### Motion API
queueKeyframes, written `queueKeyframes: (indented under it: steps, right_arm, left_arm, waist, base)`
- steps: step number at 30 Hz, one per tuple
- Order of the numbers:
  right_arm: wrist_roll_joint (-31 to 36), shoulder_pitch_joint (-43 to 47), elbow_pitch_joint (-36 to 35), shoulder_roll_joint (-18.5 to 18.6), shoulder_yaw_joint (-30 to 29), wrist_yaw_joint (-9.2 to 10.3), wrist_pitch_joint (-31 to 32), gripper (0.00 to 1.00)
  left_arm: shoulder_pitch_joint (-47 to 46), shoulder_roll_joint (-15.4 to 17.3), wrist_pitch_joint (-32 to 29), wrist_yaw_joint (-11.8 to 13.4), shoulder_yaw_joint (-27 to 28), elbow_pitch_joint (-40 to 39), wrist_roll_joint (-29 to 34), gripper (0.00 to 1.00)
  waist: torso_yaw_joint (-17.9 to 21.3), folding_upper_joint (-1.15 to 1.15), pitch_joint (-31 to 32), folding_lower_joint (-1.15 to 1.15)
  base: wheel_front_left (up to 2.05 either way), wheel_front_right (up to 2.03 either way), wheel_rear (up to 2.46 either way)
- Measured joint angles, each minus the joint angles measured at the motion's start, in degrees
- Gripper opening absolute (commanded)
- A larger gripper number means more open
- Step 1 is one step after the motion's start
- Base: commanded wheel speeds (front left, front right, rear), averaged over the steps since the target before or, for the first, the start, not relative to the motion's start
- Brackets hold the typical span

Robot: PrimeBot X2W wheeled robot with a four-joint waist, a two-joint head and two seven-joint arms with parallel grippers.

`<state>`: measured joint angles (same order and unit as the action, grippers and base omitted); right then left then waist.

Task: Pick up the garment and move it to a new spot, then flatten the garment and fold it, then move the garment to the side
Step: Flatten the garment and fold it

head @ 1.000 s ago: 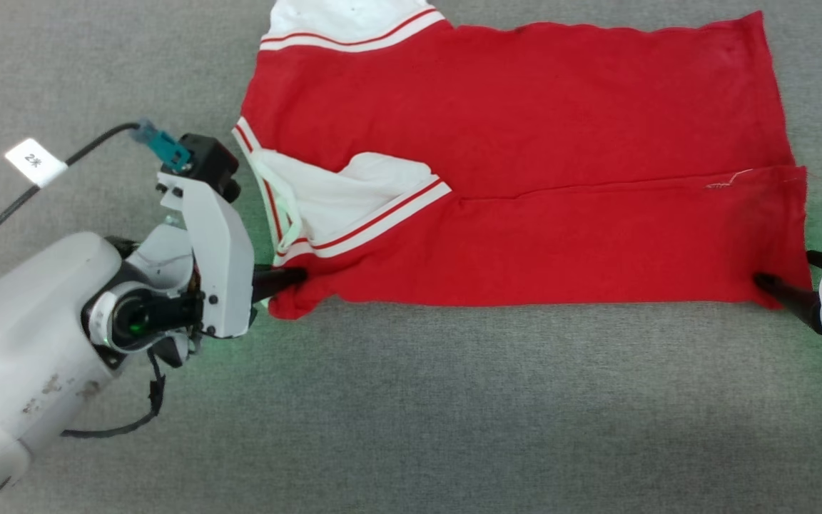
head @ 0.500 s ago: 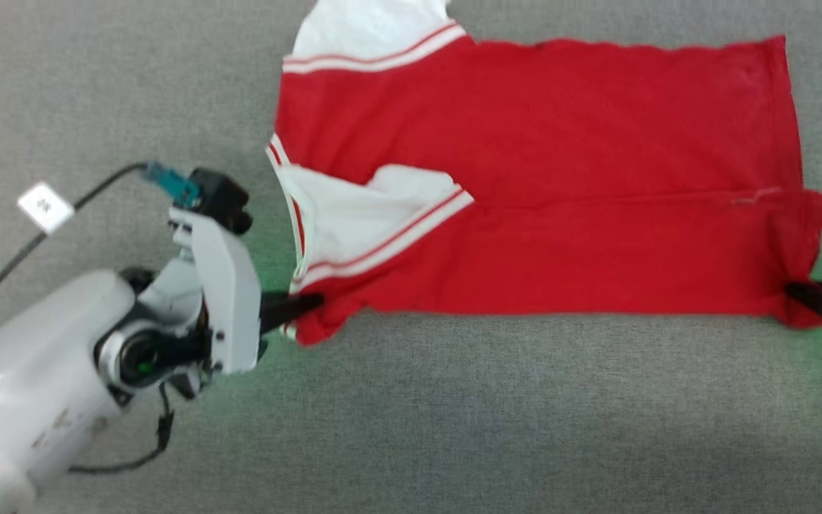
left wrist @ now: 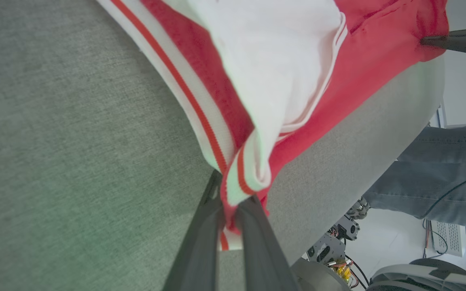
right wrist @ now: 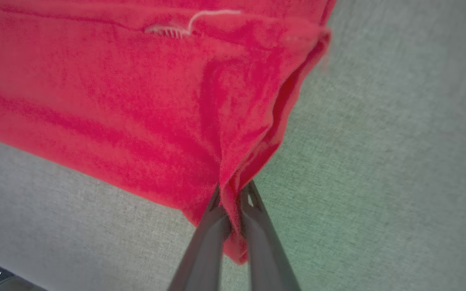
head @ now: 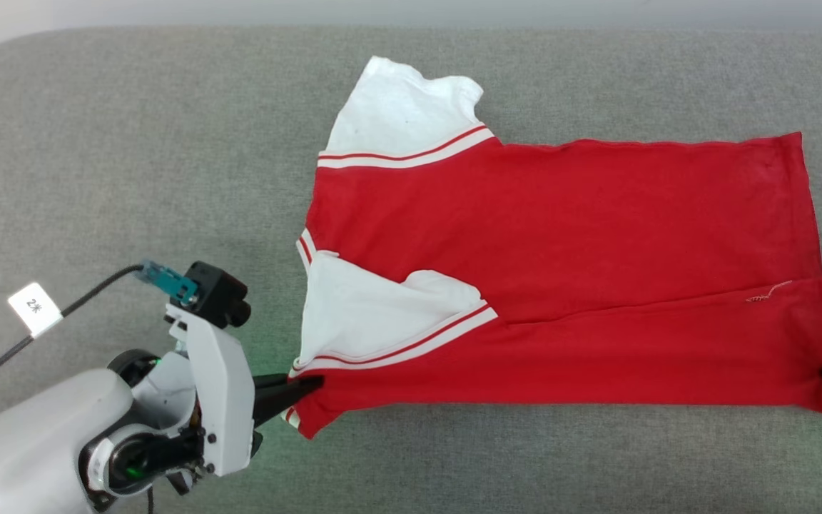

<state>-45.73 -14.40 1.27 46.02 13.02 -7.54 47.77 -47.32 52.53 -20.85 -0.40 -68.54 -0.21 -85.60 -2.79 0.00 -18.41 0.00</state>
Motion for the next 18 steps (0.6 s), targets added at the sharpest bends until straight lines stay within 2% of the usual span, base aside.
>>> queueKeyframes:
  steps: [1,2,3,4,8,12,14,18]
  right_arm:
    - [0.55,0.74,-0.59,-0.07,-1.13,0.0,-0.81,0.84]
    - [1.11,1.34,-1.15,-0.12,-2.04,0.01,-1.55,1.0]
    - [1.52,1.97,-1.74,-0.52,-3.3,0.0,-2.34,1.0]
    - [1.75,2.37,-2.12,-1.4,-4.65,0.01,-3.11,1.0]
    - [3.22,2.93,-4.11,-5.72,-10.44,0.01,-6.23,1.0]
    - [8.64,0.71,-6.01,-9.57,-14.57,0.01,-13.15,1.0]
    - [11.1,-1.44,-5.98,-13.05,-15.96,0.01,-17.77,1.0]
    - [15.55,-6.83,-4.74,-19.84,-16.88,0.01,-28.83,1.0]
  left_arm:
    - [0.18,-0.08,0.66,0.41,0.12,-0.03,0.05,0.05]
    - [0.36,-0.1,1.1,0.43,0.14,-0.09,0.25,0.22]
    - [0.49,-0.13,1.99,0.68,0.21,-0.15,0.77,0.69]
    - [0.64,-0.04,3.09,1.09,0.53,-0.18,1.19,1.0]
    - [2.47,2.47,7.55,2.25,2.44,-2.72,0.88,1.0]
    - [2.75,4.58,14.32,4.64,5.57,-4.53,2.56,1.0]
    - [2.61,4.35,18.42,5.26,7.28,-4.04,3.76,1.0]
    - [0.24,0.88,26.64,7.32,10.87,-0.23,6.79,1.0]
  waist:
    - [-0.12,0.0,0.14,0.0]
    - [-0.2,0.0,0.26,0.0]
    - [-0.26,0.0,0.37,0.0]
    - [-0.27,0.0,0.48,0.0]
    - [0.34,0.0,0.53,0.0]
    - [0.85,0.0,0.06,0.0]
    - [1.1,0.0,-0.39,0.0]
    - [1.97,0.0,-1.63,0.0]
  base:
    - [0.0,0.0,0.0]
    - [0.0,0.0,0.0]
    - [0.0,0.0,0.0]
    - [0.0,0.0,0.0]
    - [0.0,0.0,0.0]
    - [0.0,0.0,0.0]
    - [0.0,0.0,0.0]
    - [0.0,0.0,0.0]
